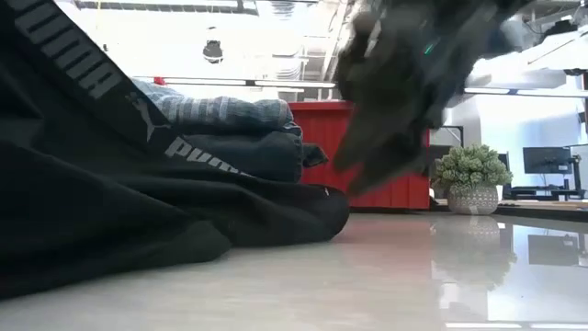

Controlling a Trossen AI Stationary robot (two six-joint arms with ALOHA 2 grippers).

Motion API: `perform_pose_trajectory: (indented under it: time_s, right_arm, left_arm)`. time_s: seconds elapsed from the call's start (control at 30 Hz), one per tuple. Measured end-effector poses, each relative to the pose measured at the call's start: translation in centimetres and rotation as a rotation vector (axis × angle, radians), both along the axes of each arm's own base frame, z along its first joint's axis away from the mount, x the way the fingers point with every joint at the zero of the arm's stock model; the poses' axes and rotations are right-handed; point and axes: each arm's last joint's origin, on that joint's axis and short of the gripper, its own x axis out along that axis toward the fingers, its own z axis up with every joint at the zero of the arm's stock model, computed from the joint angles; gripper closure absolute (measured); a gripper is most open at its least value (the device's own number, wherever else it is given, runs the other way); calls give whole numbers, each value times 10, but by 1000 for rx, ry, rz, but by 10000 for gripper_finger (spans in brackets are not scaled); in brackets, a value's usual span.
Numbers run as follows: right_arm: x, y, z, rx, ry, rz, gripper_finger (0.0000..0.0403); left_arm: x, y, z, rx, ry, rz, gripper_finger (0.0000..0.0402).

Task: Fold laundry
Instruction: Fold the black boxer from the red laundry bin

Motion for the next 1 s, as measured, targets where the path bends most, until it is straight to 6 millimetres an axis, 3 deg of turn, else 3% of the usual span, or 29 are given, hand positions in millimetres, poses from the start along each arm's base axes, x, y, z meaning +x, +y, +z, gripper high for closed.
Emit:
perform_pose_trajectory:
  time_s: [0.1, 0.2, 0.37, 0.6, 0.73, 0.93, 1.0]
  right_arm:
    - [11, -24, -20, 50, 73, -119, 175]
    - [20, -35, -29, 132, 71, -170, 149]
    - [31, -33, -32, 319, 29, -115, 129]
    - [29, -29, -34, 371, 77, -189, 131]
    - [27, -16, -32, 378, 68, -160, 186]
    - [24, 0, -12, 400, -37, -79, 374]
    - [20, 2, 7, 400, -103, -50, 379]
  left_arm:
    - [1, -8, -9, 19, 19, -13, 401]
    - [1, -12, -13, 38, 22, -20, 401]
    - [0, -15, -15, 65, 6, -14, 401]
    - [-2, -17, -15, 81, -15, -10, 401]
    - [-1, -17, -15, 85, -18, -6, 401]
    - [-1, -16, -14, 100, -39, 10, 401]
    - [0, -15, -11, 94, -56, 18, 401]
